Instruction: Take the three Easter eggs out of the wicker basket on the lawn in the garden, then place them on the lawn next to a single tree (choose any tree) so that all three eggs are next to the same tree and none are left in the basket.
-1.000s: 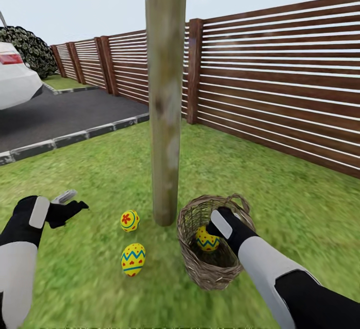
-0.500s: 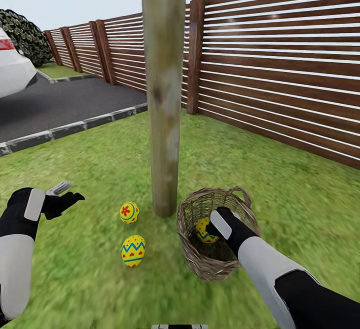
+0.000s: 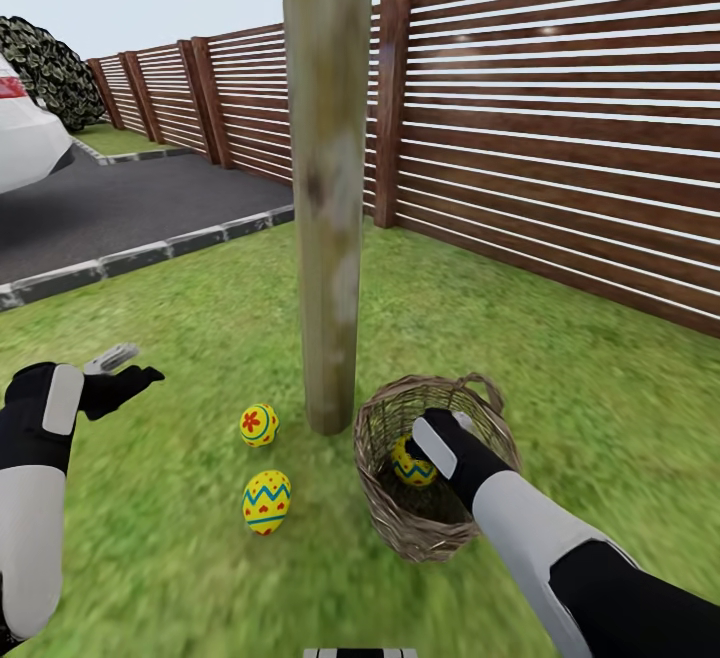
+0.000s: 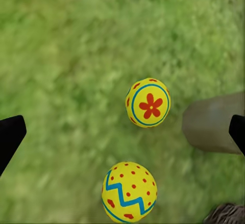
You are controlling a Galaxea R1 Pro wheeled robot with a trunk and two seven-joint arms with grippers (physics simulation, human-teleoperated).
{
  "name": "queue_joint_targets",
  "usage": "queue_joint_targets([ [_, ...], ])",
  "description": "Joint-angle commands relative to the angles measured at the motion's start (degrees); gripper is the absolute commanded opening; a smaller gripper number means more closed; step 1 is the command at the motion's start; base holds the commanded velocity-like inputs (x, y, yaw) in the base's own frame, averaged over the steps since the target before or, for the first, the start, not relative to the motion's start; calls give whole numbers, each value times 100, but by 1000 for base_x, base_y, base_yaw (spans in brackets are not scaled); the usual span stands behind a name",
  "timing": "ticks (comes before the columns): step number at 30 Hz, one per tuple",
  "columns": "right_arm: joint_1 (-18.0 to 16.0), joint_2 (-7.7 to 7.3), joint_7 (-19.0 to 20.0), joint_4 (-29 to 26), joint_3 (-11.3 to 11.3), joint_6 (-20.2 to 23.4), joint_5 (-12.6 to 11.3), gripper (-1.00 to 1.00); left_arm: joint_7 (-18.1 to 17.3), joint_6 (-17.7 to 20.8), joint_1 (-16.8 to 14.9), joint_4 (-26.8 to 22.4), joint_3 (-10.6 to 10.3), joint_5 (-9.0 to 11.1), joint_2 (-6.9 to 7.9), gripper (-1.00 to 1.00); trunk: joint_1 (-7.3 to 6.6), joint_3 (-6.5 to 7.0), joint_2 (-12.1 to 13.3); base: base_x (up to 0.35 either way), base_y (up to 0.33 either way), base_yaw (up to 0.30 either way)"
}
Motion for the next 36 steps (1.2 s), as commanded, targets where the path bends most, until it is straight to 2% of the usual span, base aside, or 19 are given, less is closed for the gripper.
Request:
queue_joint_targets([
  [1, -5, -5, -49, -34, 107, -39, -59, 100, 51, 19, -3, -11, 4, 60, -4, 100, 0, -5, -2, 144, 0, 0],
  [7, -5, 0, -49, -67, 226, -253, -63, 100, 50, 14, -3, -13, 3, 55, -18, 100, 0, -5, -2, 253, 0, 0],
  [22, -5, -1, -49, -72, 239, -292, -63, 100, 51, 2, -3, -13, 3, 55, -22, 100, 0, -5, -2, 126, -27, 0],
  [30, -5, -5, -49, -72, 233, -292, -73, 100, 52, 7, -3, 3, -6, 68, -33, 100, 0, -5, -2, 29, -12, 0],
  [36, -5, -6, -49, -63, 230, -292, -80, 100, 53, -121, -3, 321, -18, -24, -37, 100, 15, -138, -10, 3, -1, 0],
])
